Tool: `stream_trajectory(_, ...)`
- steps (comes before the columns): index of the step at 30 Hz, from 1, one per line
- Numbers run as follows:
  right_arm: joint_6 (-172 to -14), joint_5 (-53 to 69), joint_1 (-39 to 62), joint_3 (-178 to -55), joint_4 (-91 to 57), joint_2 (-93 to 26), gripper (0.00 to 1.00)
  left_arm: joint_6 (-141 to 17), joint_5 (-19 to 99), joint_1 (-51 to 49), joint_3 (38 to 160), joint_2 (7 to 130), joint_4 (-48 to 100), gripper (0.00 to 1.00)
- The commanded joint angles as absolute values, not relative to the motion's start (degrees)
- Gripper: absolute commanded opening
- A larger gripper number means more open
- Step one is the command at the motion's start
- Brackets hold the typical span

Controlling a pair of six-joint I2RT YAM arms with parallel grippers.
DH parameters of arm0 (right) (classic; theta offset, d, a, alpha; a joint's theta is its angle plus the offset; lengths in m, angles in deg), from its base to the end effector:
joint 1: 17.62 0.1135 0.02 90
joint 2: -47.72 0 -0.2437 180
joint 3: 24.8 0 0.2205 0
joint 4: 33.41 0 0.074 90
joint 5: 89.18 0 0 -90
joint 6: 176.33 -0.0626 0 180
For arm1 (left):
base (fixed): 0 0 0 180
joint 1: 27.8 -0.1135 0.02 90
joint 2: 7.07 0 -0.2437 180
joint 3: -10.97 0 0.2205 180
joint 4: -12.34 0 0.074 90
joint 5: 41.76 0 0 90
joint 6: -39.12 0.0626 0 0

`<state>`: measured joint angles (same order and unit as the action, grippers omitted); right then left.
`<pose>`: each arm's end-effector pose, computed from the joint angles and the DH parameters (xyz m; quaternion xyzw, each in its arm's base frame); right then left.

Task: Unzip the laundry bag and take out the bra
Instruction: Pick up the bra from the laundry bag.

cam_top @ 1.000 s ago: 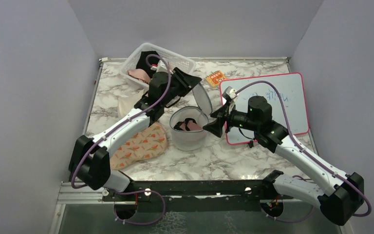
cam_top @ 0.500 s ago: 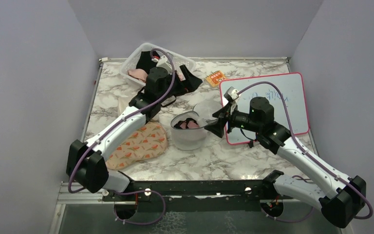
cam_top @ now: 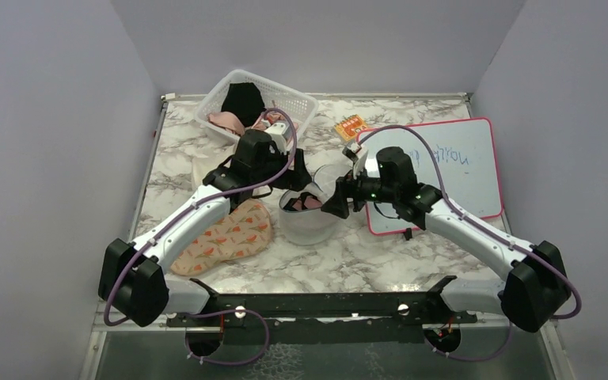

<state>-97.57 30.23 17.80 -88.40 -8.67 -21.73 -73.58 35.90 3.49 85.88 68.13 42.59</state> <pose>0.1977 0.1783 0.2538 -0.2990 0.7952 0.3923 0.3528 0.2448 -0.1645 0.2793 0.1178 0.8569 -0.3070 0.3970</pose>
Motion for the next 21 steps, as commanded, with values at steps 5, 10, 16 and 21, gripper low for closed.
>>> stream_trajectory(5,-94.8,32.3,19.8,-94.6,-9.6,-27.8,0.69,-73.2,32.4,4.1,84.0,67.5,42.0,0.7)
stream_trajectory(10,-90.6,38.3,20.2,-96.5,-10.5,-33.4,0.6,-73.6,32.4,4.1,82.6,65.8,41.6,0.71)
stream_trajectory(16,-92.6,43.6,20.2,-92.8,-14.4,-35.3,0.45,-72.1,30.4,4.2,82.4,65.3,42.1,0.69)
stream_trajectory(21,-94.1,45.7,20.3,-88.9,-17.0,-33.9,0.32,-70.7,28.2,6.5,83.4,67.5,42.1,0.43)
